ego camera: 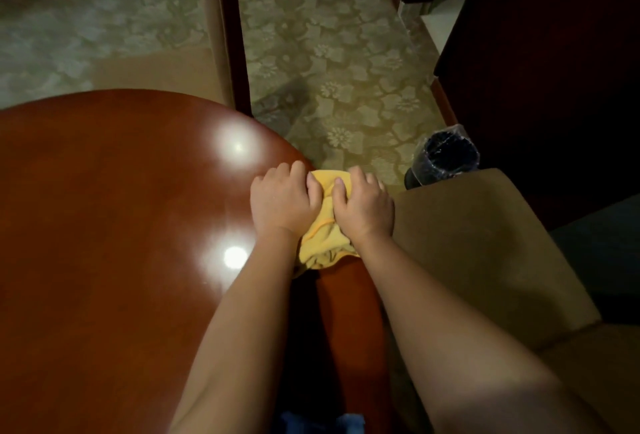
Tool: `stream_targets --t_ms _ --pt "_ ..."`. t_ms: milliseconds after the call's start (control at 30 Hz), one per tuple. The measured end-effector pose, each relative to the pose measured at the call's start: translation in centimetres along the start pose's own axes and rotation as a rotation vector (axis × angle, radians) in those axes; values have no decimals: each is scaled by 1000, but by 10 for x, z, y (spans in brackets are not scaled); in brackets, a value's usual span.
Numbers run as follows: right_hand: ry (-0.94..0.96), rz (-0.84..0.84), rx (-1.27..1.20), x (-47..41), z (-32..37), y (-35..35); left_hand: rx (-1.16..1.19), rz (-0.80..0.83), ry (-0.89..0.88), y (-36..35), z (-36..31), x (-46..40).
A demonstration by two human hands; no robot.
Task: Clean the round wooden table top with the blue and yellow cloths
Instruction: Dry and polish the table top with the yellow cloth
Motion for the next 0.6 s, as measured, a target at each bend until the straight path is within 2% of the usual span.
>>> stream_targets --t_ms 233,400,600 --pt "130 17 172 59 14 23 -5 21 -23 31 3 60" --pt "202 78 221 119 47 22 -21 41 -69 63 39 112" --pt "411 68 201 144 93 2 -48 -12 45 91 90 150"
Point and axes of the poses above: each hand's wrist, its own x-axis away from the middle knuckle, its own y-axis out of the back of the hand, z = x × y, the point moved 3 cm from there along -x, towards the middle knuckle, and after that the axes turned 5 degrees about y, right-handed, at the moved point
